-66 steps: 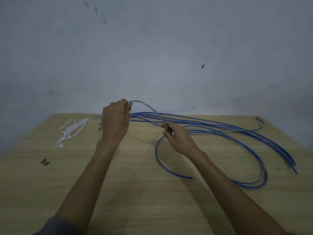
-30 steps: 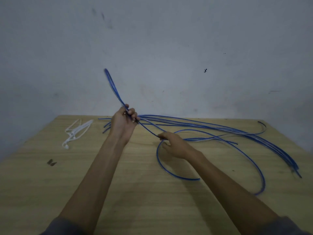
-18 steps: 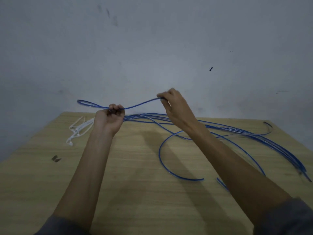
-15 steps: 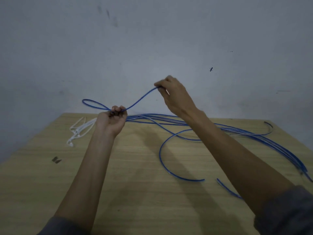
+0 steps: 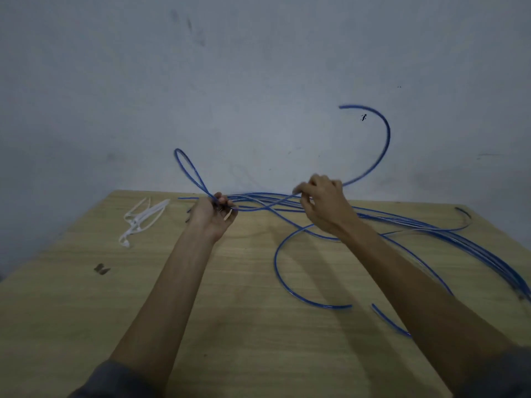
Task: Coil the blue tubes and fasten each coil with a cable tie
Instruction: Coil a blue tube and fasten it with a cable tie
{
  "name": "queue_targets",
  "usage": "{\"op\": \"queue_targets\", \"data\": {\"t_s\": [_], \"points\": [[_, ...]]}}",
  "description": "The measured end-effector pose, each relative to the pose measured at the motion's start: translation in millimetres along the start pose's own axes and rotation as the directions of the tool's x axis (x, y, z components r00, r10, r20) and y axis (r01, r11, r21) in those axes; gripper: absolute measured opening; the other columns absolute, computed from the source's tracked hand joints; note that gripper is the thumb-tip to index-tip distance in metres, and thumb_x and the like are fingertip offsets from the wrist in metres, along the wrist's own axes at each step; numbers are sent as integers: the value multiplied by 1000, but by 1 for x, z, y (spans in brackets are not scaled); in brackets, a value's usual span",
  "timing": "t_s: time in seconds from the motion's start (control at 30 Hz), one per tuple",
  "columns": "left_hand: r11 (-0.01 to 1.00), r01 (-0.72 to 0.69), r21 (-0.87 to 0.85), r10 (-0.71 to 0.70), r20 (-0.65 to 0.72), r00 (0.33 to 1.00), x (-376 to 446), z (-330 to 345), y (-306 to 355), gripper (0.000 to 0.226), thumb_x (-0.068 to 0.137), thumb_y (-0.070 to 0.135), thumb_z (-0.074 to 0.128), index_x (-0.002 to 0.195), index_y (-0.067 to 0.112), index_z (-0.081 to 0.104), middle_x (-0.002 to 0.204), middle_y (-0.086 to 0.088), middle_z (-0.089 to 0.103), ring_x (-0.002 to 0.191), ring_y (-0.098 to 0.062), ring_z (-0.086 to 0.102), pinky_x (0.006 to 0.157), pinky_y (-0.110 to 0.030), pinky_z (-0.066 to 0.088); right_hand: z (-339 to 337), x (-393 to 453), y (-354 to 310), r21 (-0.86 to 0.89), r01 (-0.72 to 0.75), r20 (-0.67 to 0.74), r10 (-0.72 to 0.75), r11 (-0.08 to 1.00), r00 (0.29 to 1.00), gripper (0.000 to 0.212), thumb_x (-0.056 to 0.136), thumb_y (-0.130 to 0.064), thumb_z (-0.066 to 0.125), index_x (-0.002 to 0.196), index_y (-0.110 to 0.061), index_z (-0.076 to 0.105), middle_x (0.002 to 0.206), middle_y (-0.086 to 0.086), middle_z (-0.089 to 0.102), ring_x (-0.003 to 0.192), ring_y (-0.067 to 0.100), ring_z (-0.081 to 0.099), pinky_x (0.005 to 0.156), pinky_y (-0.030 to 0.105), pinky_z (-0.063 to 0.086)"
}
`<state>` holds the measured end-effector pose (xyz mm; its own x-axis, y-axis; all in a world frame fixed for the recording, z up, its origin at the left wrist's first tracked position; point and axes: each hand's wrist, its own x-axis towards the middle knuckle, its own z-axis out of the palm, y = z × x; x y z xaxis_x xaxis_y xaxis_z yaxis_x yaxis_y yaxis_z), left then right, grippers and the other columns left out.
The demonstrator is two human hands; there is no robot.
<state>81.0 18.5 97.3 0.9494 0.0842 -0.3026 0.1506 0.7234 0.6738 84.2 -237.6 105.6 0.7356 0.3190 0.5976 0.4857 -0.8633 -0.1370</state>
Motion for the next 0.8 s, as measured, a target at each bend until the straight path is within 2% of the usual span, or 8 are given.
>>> {"op": "queue_targets", "data": {"t_s": [0.1, 0.17, 0.27, 0.37, 0.47, 0.57, 0.67, 0.8], "points": [[998, 0, 60, 1, -14, 1000, 2, 0, -3, 31, 98, 2, 29, 79, 15, 50, 54, 3, 47, 60, -15, 48, 68, -31, 46, 16, -27, 1, 103, -102, 175, 83, 989, 981, 28, 85, -33, 45, 78, -17, 67, 73, -4, 50, 76, 22, 53, 84, 41, 38], [999, 19, 31, -18, -3, 1000, 2, 2, -6, 30, 100, 5, 30, 81, 12, 51, 54, 1, 47, 59, -16, 48, 65, -31, 46, 23, -39, -1, 203, -149, 237, 99, 968, 967, 33, 81, -39, 47, 64, -13, 56, 60, -3, 45, 59, 16, 43, 72, 33, 37], [999, 39, 3, -40, 28, 999, 1, 4, -9, 30, 102, 5, 30, 81, 11, 52, 55, 0, 51, 60, -16, 53, 63, -32, 49, 30, -51, -1, 280, -185, 260, 111, 942, 959, 39, 78, -43, 54, 59, -10, 47, 55, -1, 40, 53, 11, 33, 60, 25, 29], [999, 37, 16, -38, 56, 998, -2, 7, -10, 30, 101, 3, 31, 81, 9, 53, 54, 0, 55, 57, -16, 59, 64, -31, 51, 34, -56, 1, 267, -219, 305, 134, 938, 943, 54, 84, -53, 64, 57, -9, 47, 52, 3, 41, 50, 10, 35, 56, 22, 29], [1000, 12, 25, -14, 59, 998, -4, 13, -16, 30, 100, 0, 32, 81, 9, 53, 53, 0, 55, 47, -14, 60, 65, -29, 51, 33, -54, -4, 282, -293, 385, 172, 913, 907, 49, 82, -69, 64, 75, -21, 70, 64, -7, 62, 60, 3, 56, 59, 20, 41], [998, -10, 70, 4, 87, 996, -4, 19, -27, 28, 101, 1, 33, 84, 10, 53, 53, 0, 55, 47, -13, 59, 63, -29, 50, 24, -46, -29, 471, -374, 469, 133, 799, 873, 53, 82, -73, 61, 109, -28, 71, 94, -9, 73, 86, 2, 68, 80, 27, 56], [993, -30, 115, 13, 142, 990, -6, 24, -32, 29, 105, 6, 35, 84, 8, 55, 56, 0, 60, 56, -13, 62, 65, -29, 51, 19, -37, -59, 580, -357, 500, 26, 733, 866, 42, 93, -59, 59, 112, -23, 69, 94, -3, 76, 87, 7, 72, 87, 33, 57], [994, -18, 111, -11, 252, 968, -15, 25, -27, 24, 106, 10, 36, 103, 6, 59, 79, -4, 75, 70, -13, 71, 68, -28, 54, 26, -42, -76, 592, -227, 409, -45, 773, 911, 28, 102, -37, 53, 102, -16, 71, 75, 0, 70, 74, 15, 68, 78, 38, 53]]}}
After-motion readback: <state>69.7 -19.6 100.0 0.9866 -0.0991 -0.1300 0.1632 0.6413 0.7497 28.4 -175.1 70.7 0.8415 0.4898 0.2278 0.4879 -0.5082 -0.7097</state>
